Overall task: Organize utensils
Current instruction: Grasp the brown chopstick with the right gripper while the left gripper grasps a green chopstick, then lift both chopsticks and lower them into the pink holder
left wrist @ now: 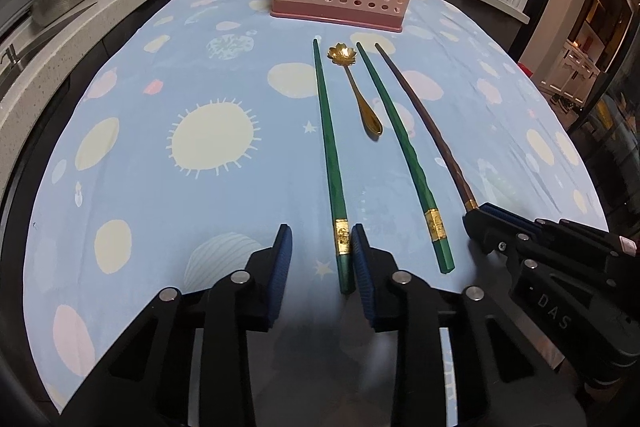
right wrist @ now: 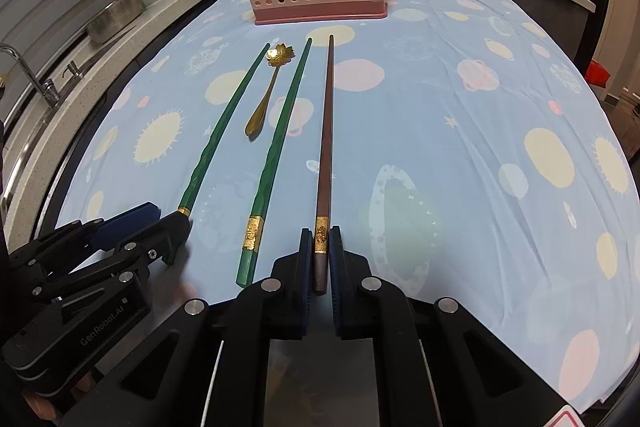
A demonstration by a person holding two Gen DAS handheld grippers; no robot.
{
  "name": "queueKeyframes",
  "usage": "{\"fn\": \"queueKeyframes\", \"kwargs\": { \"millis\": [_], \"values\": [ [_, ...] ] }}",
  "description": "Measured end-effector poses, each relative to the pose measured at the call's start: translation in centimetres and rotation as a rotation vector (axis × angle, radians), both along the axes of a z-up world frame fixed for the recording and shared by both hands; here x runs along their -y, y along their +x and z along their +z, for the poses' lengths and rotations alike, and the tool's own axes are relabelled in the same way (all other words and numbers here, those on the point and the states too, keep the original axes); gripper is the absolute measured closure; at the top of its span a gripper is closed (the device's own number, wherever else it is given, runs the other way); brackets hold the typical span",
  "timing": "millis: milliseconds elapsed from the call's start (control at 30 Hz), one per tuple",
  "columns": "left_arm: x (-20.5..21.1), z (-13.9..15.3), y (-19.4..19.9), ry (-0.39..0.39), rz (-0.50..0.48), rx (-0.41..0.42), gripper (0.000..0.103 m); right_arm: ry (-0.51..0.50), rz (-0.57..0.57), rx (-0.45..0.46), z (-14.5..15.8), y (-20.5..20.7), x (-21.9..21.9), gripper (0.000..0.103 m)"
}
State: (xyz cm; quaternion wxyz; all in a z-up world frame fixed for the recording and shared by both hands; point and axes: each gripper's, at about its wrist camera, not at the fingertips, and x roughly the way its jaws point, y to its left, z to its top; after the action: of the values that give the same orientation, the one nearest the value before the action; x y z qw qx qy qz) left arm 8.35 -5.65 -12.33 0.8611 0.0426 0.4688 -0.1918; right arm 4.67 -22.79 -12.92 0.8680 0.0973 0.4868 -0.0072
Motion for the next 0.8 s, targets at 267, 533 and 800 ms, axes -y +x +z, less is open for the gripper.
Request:
{"fn": "queueKeyframes", "kwargs": {
  "millis": [267,533,800],
  "values": [
    [-0.2,0.1,-0.2,-0.04,-0.023,-0.028,0.096,0.003,-0.003,0.004,0.1,-0.1,0.1,0.095],
    [-1.6,2.5,-0.7,-0.076,0.0,-0.001,0.096,0.011,-0.018,0.046,1.9,-1.2,0.5,0.096],
    [-3.4,6.7,-0.8,-0.126,0.039,0.068,0.096,0.024,-0.06,0.155,6.5,-1.9,1.8,0.096]
  ]
}}
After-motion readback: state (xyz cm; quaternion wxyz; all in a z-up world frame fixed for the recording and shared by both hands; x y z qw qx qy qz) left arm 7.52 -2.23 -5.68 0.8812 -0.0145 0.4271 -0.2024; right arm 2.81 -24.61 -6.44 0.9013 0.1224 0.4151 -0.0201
